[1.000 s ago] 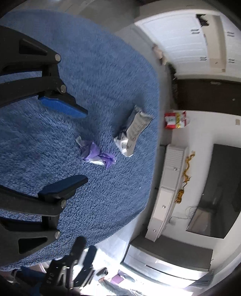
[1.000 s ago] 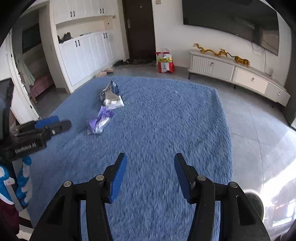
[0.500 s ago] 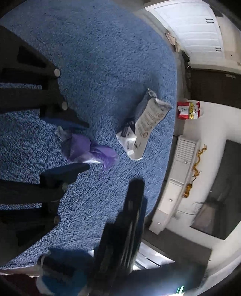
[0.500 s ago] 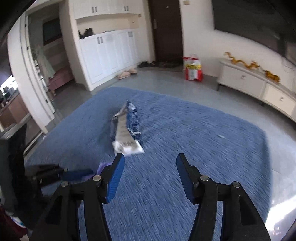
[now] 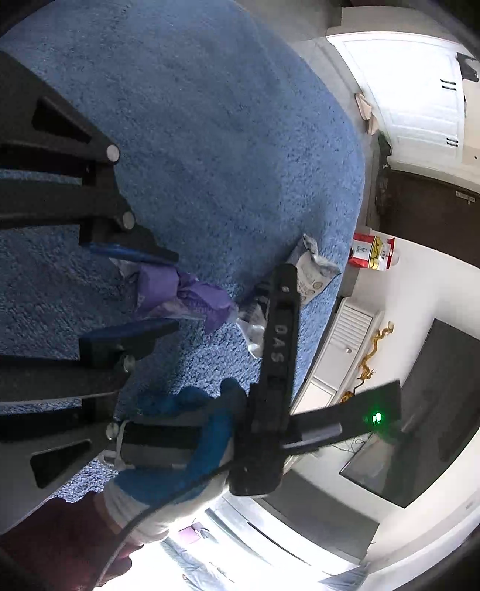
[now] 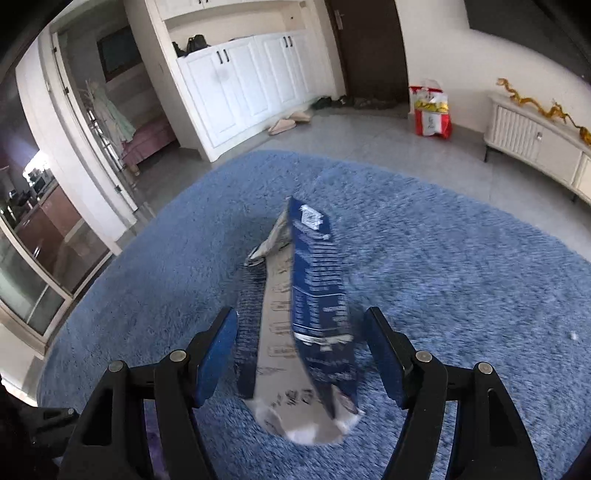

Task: Collect trash
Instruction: 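Grasp the purple wrapper with the left tool while the right tool grasps the silver-blue carton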

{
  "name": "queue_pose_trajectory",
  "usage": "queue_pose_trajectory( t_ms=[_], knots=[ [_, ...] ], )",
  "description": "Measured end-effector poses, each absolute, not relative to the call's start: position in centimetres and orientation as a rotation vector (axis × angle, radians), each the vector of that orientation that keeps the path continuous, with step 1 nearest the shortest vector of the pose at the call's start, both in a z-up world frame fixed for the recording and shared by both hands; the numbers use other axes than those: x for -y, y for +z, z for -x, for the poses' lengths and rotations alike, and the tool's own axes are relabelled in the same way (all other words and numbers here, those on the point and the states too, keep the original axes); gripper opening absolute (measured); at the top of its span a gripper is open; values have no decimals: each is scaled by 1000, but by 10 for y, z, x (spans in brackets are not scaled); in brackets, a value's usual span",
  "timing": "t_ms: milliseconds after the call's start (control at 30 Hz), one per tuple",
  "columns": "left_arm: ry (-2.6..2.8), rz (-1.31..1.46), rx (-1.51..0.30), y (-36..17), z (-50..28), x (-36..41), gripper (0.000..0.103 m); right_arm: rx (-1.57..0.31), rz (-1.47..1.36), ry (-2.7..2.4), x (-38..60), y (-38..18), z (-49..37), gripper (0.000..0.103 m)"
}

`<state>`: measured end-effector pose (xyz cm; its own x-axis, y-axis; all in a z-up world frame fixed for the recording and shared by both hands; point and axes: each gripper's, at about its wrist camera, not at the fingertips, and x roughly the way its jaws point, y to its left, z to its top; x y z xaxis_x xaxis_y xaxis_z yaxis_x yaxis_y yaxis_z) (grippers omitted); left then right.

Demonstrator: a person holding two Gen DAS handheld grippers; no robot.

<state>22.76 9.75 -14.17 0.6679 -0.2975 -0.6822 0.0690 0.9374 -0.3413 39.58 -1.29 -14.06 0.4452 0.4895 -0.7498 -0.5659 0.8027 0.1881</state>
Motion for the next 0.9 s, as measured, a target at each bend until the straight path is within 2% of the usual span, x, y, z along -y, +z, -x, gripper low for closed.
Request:
queue_pose_trajectory(
  t_ms=[67, 133, 167, 567, 900],
  knots=[
    [-204, 307, -811, -140, -223, -100, 27, -890, 129, 677, 5, -140, -390, 75],
    [-195, 316, -807, -139, -219, -100, 27, -888, 169, 670, -1, -141, -382, 65],
    [-192, 322, -806, -139, -216, -101, 27, -888, 179, 667, -1, -141, -380, 64],
    [-173, 326, -764, -107, -167, -108, 27, -827, 107, 592, 55, -108, -312, 63],
    [-302, 258, -702, -62, -129, -56, 27, -737, 54, 441, 170, -53, -211, 63]
  ],
)
